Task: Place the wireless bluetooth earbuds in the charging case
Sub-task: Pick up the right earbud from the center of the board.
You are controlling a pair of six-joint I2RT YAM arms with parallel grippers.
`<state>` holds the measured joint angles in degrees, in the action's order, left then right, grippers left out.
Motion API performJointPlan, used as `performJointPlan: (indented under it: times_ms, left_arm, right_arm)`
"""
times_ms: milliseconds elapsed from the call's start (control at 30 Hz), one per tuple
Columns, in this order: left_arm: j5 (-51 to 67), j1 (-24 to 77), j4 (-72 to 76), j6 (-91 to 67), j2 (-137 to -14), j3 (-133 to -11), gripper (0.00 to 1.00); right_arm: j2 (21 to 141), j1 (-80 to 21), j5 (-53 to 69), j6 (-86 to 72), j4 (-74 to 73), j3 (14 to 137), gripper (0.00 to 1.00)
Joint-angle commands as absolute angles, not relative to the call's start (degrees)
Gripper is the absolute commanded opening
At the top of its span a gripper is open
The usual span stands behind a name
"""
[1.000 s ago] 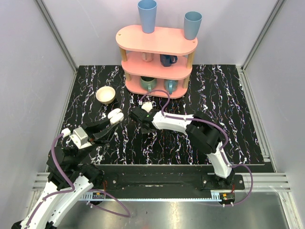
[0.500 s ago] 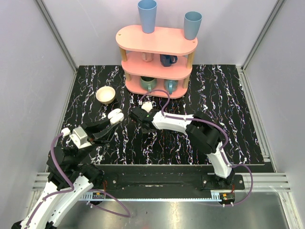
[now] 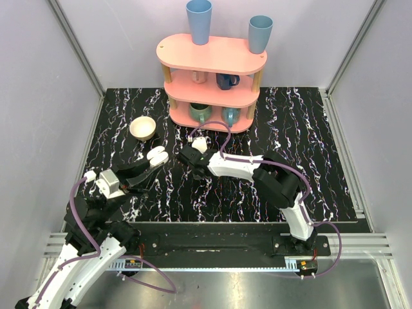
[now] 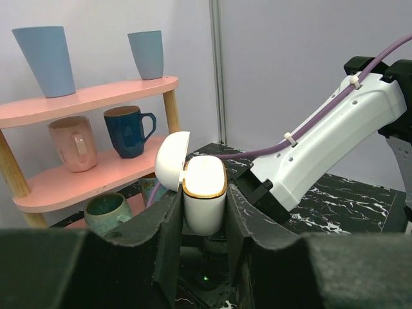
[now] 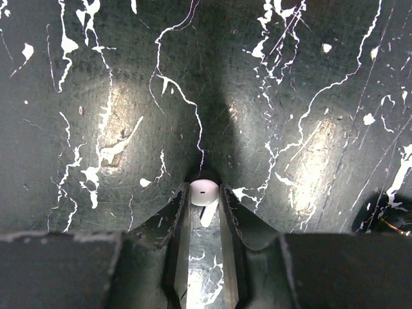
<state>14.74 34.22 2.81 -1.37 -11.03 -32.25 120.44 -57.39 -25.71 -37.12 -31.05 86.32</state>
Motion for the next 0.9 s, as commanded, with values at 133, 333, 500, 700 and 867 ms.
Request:
performJointPlan:
  times_ms: [133,333,500,700,867]
  left_arm:
    - [14.7,34.0,5.9,-1.8,-11.7,-32.5,0.00]
    - [14.7,34.1,5.8,-1.8,-11.8,-32.6,0.00]
    - [14.2,34.0,5.4,-1.5,-11.5,-32.7,0.00]
    - [14.1,34.0,5.9,-1.1,-12.0,-32.7,0.00]
    - [14.3,34.0,5.7,-1.5,-11.9,-32.3,0.00]
  right_arm:
    - [118.3,-58.0,-24.4,-38.0,-29.5,84.7,0.31]
    - [119.5,-58.0,-23.6,-37.2,-29.6,85.4,0.39]
    - [120.1,-58.0,-23.9,-36.5,-30.1,86.1,0.41]
    - [120.6,-58.0,-23.0,-35.6,-30.1,86.7,0.39]
    - [120.4,-58.0,-24.1,-33.6,-30.3,86.3,0.37]
